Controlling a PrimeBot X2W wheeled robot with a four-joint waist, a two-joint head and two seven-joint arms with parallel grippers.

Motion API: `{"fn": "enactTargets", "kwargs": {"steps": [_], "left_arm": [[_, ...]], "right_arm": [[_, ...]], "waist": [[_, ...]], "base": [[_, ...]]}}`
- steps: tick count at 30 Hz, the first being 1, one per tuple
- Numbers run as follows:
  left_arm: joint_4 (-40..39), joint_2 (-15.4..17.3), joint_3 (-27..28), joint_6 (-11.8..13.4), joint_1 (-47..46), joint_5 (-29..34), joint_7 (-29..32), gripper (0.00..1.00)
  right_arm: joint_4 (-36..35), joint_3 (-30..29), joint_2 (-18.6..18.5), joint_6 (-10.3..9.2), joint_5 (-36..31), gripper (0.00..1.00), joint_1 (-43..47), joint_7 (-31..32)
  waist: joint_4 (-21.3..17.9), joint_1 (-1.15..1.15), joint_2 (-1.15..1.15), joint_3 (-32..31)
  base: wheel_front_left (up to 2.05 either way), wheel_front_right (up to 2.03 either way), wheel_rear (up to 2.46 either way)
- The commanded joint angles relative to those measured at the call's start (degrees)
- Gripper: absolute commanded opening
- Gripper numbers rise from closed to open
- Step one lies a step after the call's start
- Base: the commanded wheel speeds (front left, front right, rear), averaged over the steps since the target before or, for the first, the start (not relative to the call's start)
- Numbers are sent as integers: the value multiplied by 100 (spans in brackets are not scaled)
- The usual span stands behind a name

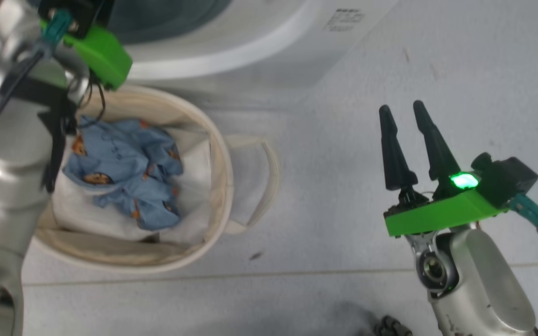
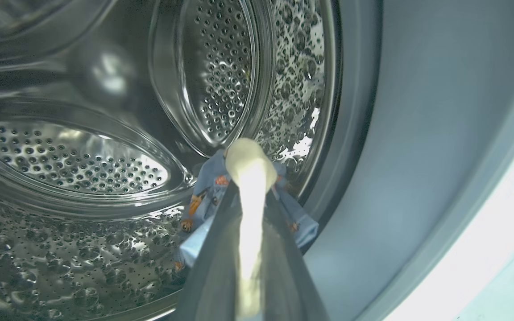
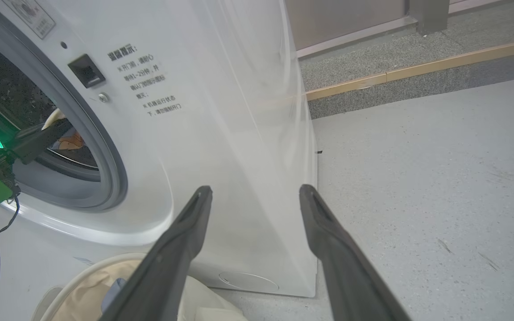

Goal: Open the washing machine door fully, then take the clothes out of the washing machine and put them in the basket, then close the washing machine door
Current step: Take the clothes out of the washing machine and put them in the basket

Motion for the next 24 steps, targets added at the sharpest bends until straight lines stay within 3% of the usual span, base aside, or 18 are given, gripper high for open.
{"fn": "enactTargets", "kwargs": {"steps": [1, 12, 24], "left_arm": [[-298, 251, 234, 70, -44, -82, -25, 0], [-1933, 230, 1094, 430, 1753, -568, -26, 0], [-3815, -2, 1766, 725, 3205, -228, -26, 0]], "right_arm": [[-128, 129, 11, 1, -34, 100, 169, -70], [202, 130, 11, 1, -160, 100, 663, -70], [424, 84, 11, 1, -346, 100, 1227, -70]], "waist": [[41, 0, 0, -290], [216, 0, 0, -1579], [556, 0, 0, -2637]], "base": [[0, 0, 0], [0, 0, 0], [0, 0, 0]]}}
